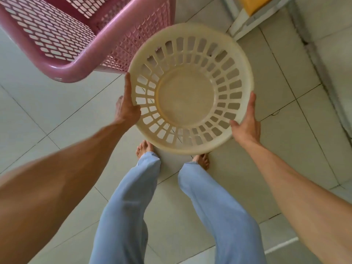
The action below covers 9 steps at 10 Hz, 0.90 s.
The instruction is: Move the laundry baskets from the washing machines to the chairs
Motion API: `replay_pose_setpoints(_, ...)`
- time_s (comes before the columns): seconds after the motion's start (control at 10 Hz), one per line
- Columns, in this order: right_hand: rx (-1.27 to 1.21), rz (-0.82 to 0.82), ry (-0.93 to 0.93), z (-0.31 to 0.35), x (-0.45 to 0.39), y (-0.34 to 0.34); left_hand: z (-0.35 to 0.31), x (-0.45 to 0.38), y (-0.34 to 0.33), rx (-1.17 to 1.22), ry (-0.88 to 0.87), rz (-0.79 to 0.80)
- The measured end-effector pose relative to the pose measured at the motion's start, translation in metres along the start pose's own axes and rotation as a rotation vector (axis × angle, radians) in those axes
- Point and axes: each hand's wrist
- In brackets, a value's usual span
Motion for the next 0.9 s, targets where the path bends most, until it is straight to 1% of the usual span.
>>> replay_pose_setpoints(0.1,0.025,-0.001,0.013,0.009,-0.010,-0.012,0.004,-0.014,-0.002,0.006,0.019,-0.039)
replay_pose_setpoints(0.2,-0.021,-0.070,-0.042,0.019,-0.018,-0.025,0.005,-0.022,-0.007,0.017,-0.006,-0.053)
replay_pose_setpoints(0.3,-0.013,-0.091,-0.066,0.020,-0.021,-0.030,0.007,-0.026,-0.012,0.041,0.022,-0.072)
replay_pose_setpoints(0.4,0.019,-0.085,-0.051,0.016,-0.026,-0.030,0.007,-0.027,-0.012,0.068,0.072,-0.050)
replay_pose_setpoints(0.6,0.097,-0.024,-0.008,0.028,-0.019,-0.011,-0.001,-0.015,0.017,0.001,0.083,0.056)
replay_pose_setpoints(0.7,0.088,-0.069,0.023,0.039,0.004,0.007,-0.021,0.014,0.037,-0.010,0.117,0.105)
replay_pose_setpoints(0.8,0.055,-0.043,0.032,0.048,0.049,0.018,-0.038,0.047,0.053,-0.006,0.112,0.178)
replay_pose_setpoints(0.9,0.077,-0.026,0.058,0.051,0.101,0.024,-0.047,0.089,0.063,0.073,0.056,0.146)
Point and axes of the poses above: each hand's wrist, its own x-axis away from the middle knuckle, its own y-axis out of the back of the hand, z = x × y, and after that the axes turned 4 degrees about x, right-handed
